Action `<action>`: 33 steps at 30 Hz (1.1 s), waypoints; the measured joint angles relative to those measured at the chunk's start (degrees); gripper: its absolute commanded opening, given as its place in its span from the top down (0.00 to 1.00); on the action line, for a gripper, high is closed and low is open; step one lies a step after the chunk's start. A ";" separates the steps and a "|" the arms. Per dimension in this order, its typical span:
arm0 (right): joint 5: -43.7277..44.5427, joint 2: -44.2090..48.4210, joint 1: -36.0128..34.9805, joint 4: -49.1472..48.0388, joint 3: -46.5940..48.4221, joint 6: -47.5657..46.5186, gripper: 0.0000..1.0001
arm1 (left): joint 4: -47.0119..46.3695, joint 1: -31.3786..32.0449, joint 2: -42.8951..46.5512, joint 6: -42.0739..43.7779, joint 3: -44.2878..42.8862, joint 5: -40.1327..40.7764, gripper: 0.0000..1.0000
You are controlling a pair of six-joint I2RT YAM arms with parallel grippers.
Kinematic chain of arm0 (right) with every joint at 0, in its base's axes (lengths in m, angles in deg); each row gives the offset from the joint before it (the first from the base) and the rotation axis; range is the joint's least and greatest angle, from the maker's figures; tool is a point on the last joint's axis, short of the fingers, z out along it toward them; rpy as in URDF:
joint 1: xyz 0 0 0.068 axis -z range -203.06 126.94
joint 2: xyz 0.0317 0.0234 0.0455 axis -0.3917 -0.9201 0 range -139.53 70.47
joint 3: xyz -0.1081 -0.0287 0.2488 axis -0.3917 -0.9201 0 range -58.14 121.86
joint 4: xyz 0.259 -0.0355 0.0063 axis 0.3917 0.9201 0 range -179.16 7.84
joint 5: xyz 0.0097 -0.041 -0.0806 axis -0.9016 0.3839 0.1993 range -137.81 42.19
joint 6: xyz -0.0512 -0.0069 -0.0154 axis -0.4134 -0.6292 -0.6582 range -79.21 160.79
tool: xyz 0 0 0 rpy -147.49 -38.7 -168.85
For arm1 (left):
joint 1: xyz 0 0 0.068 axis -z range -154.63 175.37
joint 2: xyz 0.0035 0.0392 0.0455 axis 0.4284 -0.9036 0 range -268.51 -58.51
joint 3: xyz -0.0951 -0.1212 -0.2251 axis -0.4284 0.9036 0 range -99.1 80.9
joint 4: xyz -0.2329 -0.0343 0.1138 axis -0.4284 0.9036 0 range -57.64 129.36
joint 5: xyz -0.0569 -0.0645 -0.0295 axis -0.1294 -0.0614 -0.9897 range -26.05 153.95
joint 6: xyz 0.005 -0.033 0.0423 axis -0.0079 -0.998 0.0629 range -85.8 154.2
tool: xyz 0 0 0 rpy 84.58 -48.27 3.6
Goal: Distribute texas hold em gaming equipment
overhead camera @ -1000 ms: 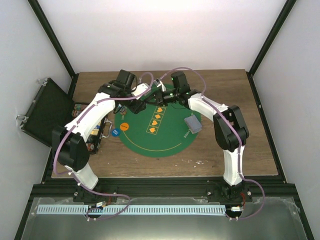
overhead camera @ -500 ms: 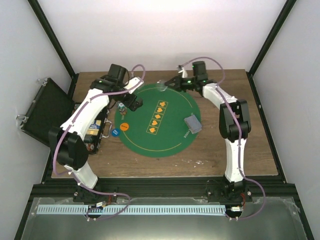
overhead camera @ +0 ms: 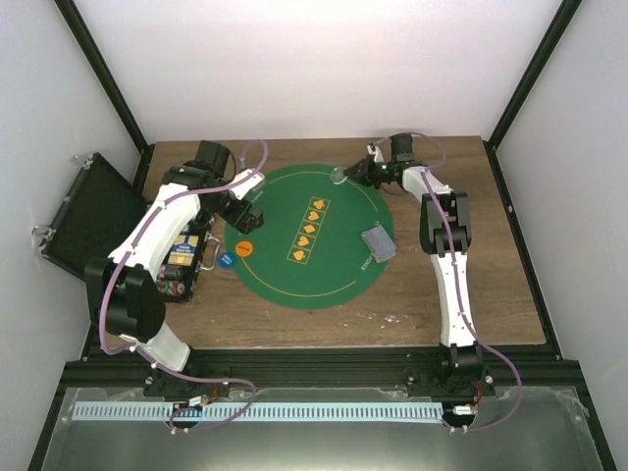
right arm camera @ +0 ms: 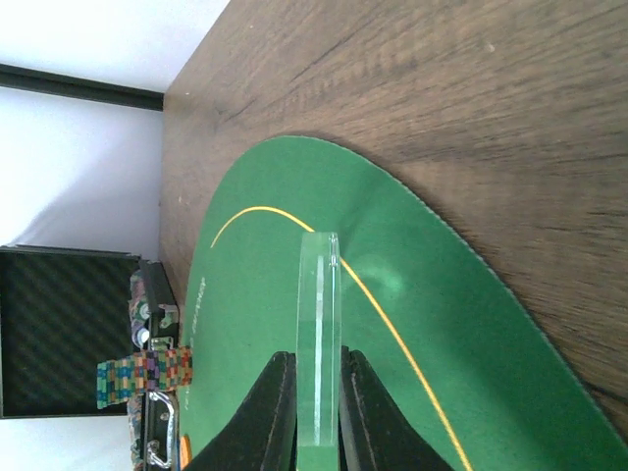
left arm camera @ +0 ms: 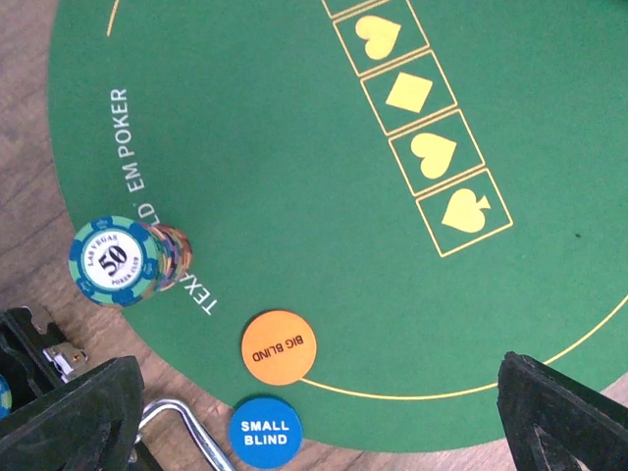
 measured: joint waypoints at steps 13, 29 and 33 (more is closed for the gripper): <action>1.88 -0.44 -1.75 4.55 1.68 -1.16 0.54 | 2.08 -0.66 0.00 1.95 4.66 0.46 0.02; 23.21 23.12 -2.62 18.21 -6.19 -20.20 0.25 | 3.89 -2.29 -0.28 4.52 13.35 1.16 0.14; 24.70 34.40 -3.02 16.63 -15.26 -23.08 0.24 | 0.83 -2.27 -1.75 4.87 15.89 3.37 0.15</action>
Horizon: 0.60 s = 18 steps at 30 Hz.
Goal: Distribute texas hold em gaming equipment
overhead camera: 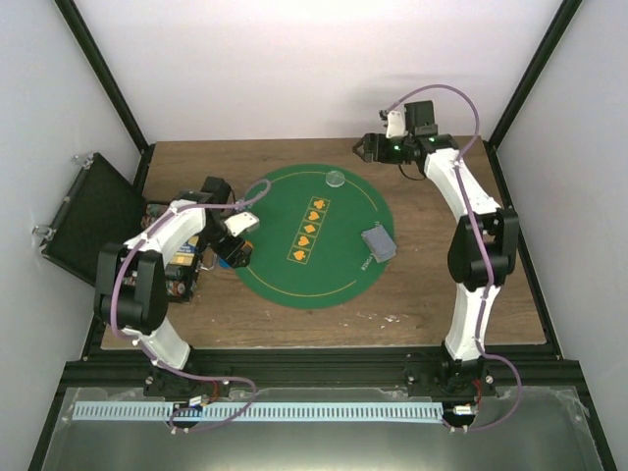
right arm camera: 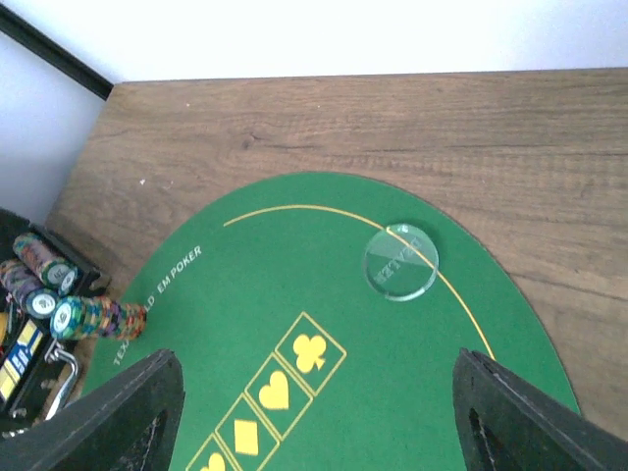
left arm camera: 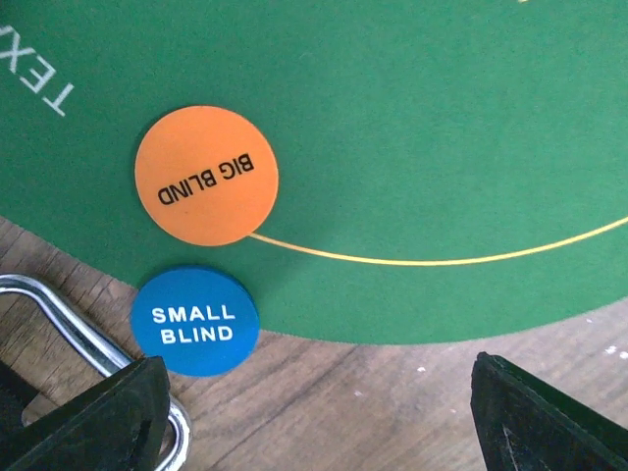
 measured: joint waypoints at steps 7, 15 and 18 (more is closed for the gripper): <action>2.08 8.92 -0.31 -1.60 -11.13 -2.95 0.23 | -3.28 -1.40 -5.46 1.40 0.35 1.36 0.18; 4.07 10.05 -0.31 -0.98 -15.45 -4.98 0.23 | -4.42 -5.49 -7.56 8.00 0.09 0.42 0.18; 4.26 10.08 -0.31 -0.70 -15.72 -5.38 0.22 | -5.57 -5.33 -7.54 11.13 0.79 -0.02 0.17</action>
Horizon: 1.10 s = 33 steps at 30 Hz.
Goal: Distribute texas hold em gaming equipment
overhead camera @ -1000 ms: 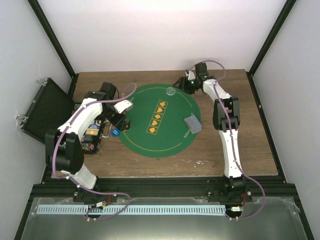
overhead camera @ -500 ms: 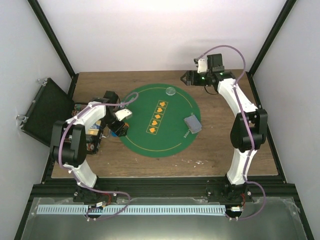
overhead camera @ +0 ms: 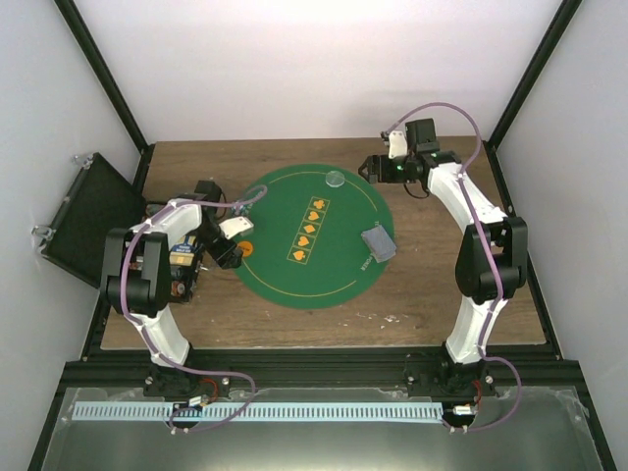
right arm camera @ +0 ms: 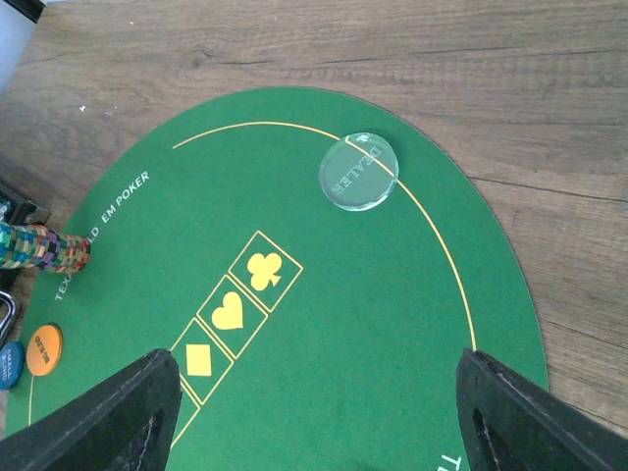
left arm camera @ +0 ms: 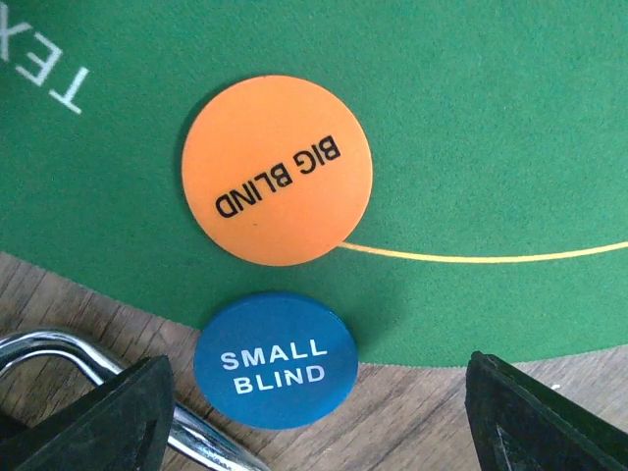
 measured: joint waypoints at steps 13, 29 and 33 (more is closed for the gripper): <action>0.79 0.46 0.00 0.35 -1.42 -0.94 0.22 | -1.38 -0.31 -3.72 8.31 0.15 2.49 0.28; 0.72 0.85 0.00 0.59 -2.34 -0.98 0.21 | -5.38 -0.70 -0.59 12.59 5.16 3.72 0.55; 0.72 0.85 0.00 0.59 -2.34 -0.96 0.21 | -5.62 -0.98 -0.33 12.59 5.46 2.64 0.60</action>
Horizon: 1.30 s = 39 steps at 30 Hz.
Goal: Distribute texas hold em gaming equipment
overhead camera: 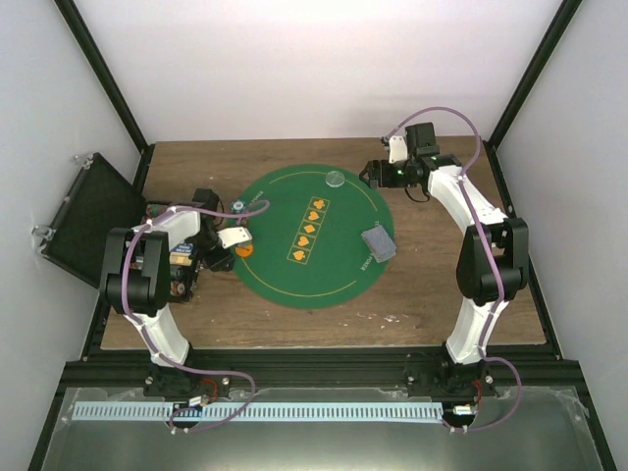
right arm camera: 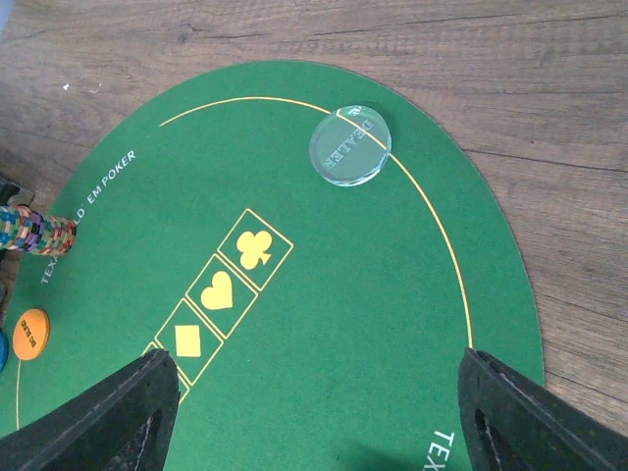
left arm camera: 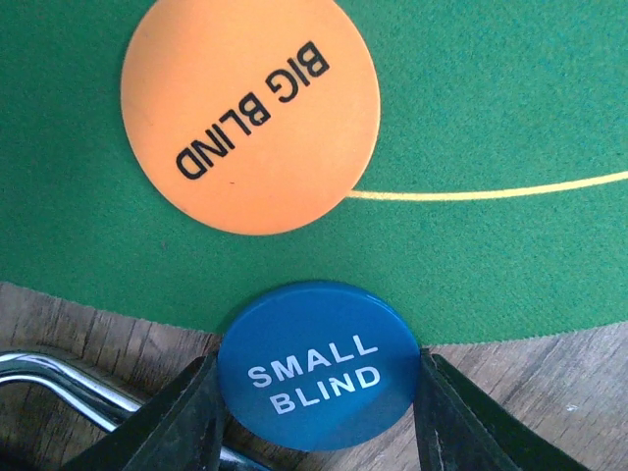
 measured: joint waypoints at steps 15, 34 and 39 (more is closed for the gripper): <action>0.00 0.44 0.00 0.02 0.00 -0.20 0.21 | 0.90 -0.20 3.74 -0.85 4.35 -3.08 0.69; -1.88 0.46 0.00 3.06 1.68 -1.66 0.21 | 4.04 7.48 10.62 -7.06 8.59 -6.71 0.71; -4.68 1.31 0.00 3.87 1.97 -1.62 0.21 | 5.29 14.82 12.04 -7.89 7.82 -7.93 0.71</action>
